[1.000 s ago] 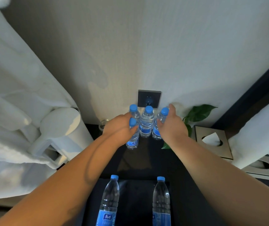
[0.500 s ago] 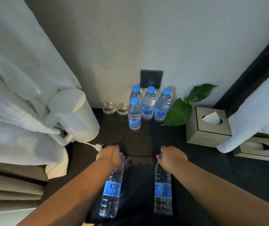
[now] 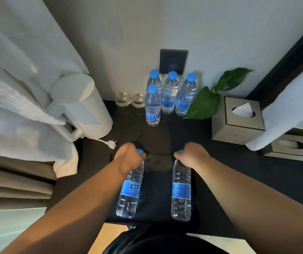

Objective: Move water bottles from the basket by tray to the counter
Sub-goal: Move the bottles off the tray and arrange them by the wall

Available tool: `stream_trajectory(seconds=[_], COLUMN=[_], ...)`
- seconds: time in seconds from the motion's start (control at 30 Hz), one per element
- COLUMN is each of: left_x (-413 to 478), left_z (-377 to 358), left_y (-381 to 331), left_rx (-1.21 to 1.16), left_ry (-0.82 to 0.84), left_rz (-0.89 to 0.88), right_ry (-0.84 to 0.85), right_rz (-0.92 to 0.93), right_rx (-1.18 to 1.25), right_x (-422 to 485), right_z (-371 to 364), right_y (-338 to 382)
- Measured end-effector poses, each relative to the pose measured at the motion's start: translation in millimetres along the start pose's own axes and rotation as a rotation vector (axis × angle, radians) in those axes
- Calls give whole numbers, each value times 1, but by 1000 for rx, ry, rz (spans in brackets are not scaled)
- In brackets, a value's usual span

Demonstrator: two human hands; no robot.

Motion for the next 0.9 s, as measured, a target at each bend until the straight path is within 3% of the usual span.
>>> stream_trajectory(seconds=[0.33, 0.63, 0.9], left_x=[-23, -39, -58], left_z=[28, 77, 101], left_y=[-30, -58, -79], left_rx=[177, -22, -62], left_ry=[74, -75, -151], left_rz=[-216, -260, -373], right_ry=[40, -23, -147], right_rz=[113, 242, 386], right_rx=[4, 97, 83], right_x=[-26, -49, -75], right_z=[26, 59, 87], right_y=[14, 40, 61])
Point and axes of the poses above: each hand's wrist, its own x-axis towards the middle knuckle, its own z-axis out of the back of the hand, y = z × x, the point moved 6 cm from there along x, towards the middle knuckle, and after that the axes turned 10 degrees about x, right-handed, at the moved point
